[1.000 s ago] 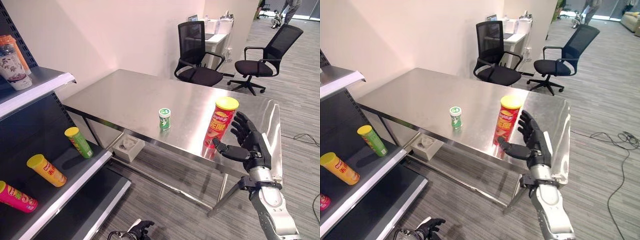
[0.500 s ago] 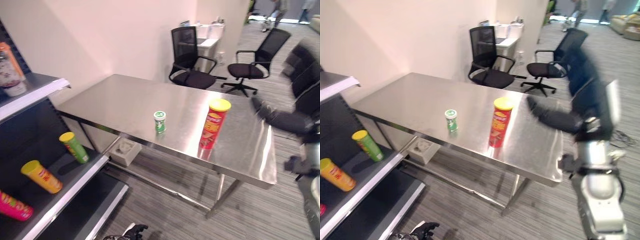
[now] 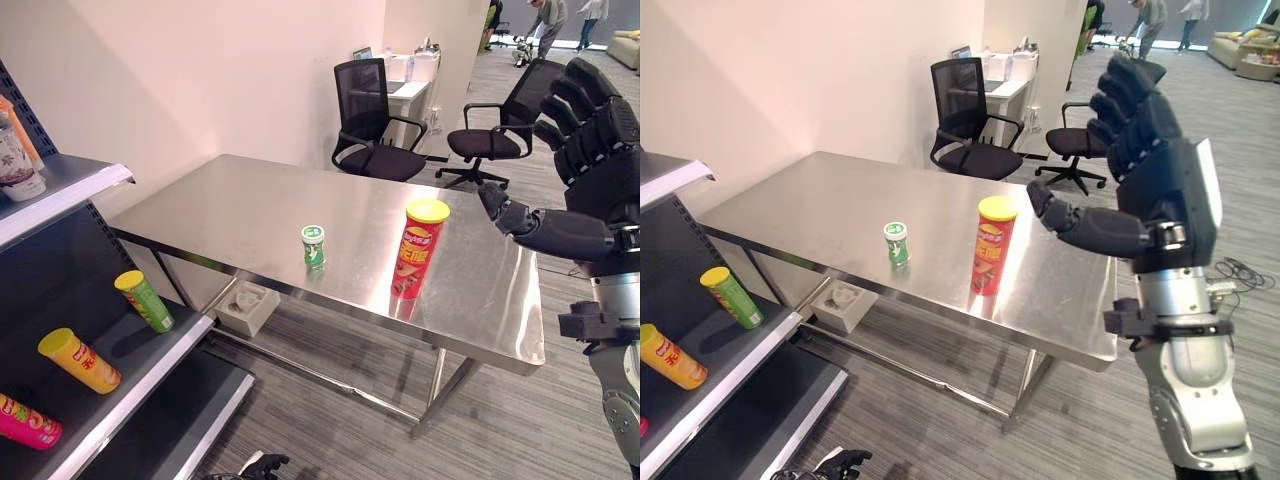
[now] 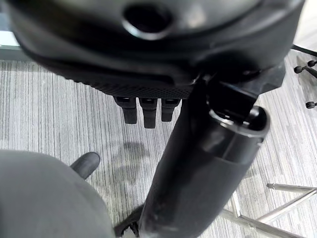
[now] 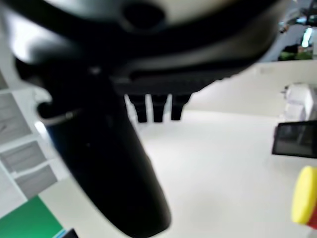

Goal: Put the goods on the table back onto the shelves and tidy them up.

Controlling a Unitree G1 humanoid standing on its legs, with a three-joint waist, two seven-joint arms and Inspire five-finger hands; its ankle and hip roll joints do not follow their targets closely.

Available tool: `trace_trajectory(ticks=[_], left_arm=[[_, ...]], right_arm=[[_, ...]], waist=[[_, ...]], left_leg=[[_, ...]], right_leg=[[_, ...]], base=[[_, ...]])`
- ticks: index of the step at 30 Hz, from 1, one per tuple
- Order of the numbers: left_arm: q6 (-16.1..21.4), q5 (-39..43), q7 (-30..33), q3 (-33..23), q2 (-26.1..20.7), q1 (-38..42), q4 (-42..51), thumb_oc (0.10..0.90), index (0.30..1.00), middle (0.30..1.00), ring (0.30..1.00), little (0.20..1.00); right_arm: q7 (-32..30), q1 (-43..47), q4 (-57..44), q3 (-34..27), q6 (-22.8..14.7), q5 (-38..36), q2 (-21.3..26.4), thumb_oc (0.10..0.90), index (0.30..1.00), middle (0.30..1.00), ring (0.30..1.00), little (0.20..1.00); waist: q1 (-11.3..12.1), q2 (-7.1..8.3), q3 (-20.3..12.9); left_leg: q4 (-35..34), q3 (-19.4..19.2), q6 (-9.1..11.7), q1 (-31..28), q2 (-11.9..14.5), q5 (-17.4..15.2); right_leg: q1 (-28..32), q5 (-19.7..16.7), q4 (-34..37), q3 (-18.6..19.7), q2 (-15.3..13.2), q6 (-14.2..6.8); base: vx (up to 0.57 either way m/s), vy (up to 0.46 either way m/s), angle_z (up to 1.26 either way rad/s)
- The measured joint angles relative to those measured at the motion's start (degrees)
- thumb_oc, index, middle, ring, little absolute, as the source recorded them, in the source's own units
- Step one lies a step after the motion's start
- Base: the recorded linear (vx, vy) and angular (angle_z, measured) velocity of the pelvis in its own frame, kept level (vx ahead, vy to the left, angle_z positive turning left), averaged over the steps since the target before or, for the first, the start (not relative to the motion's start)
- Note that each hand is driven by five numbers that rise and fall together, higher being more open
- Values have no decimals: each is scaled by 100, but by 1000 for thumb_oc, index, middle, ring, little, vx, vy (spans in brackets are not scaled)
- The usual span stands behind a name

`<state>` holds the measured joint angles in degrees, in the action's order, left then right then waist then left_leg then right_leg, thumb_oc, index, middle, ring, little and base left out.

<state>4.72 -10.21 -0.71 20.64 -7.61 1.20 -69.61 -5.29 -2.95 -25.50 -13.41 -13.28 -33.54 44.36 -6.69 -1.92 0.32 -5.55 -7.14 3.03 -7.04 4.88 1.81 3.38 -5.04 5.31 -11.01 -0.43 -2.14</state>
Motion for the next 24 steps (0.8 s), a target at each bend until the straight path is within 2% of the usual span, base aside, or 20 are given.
trace_trajectory(ticks=[7,18,24], left_arm=[[-1,-1,-19,1,-3,-2,2,800,900,900,900,900],[-2,9,-24,123,1,2,50,800,900,900,900,900],[-2,24,-22,118,-4,28,73,800,900,900,900,900]], right_arm=[[14,-195,58,1,147,-5,0,800,900,900,900,900],[12,-161,727,259,285,-71,0,800,900,900,900,900],[37,-106,753,550,289,-188,-3,800,900,900,900,900]], waist=[[-25,14,9],[12,10,14],[163,34,29]], left_leg=[[0,33,24,-38,5,16],[0,112,-9,42,37,-6],[1,136,38,37,35,26]], right_leg=[[12,2,1,-59,-1,-2],[8,35,1,-125,27,26],[27,49,1,-151,26,46]], base=[[3,-2,1],[6,-8,3],[2,-9,1]])
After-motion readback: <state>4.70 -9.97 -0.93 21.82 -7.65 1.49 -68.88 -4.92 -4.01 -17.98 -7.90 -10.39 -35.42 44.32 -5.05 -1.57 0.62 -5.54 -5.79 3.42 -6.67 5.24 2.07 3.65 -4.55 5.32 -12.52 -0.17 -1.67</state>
